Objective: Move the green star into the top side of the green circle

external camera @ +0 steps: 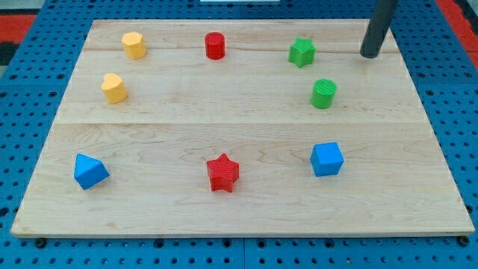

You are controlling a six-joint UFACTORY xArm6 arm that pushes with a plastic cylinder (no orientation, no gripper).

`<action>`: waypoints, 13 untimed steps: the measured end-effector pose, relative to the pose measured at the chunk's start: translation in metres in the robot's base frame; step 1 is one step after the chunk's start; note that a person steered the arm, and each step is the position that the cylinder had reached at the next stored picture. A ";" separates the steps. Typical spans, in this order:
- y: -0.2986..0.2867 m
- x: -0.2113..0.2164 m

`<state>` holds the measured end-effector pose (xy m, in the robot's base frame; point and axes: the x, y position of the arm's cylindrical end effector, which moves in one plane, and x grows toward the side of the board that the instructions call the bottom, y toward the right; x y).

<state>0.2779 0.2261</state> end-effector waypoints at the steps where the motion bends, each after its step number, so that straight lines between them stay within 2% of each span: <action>1: -0.025 -0.039; 2: -0.075 -0.065; 6: -0.134 0.032; 7: -0.166 0.024; 8: -0.186 0.038; 9: -0.179 0.080; 10: -0.175 0.091; 11: -0.190 0.081; 13: -0.173 0.062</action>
<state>0.3404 0.0527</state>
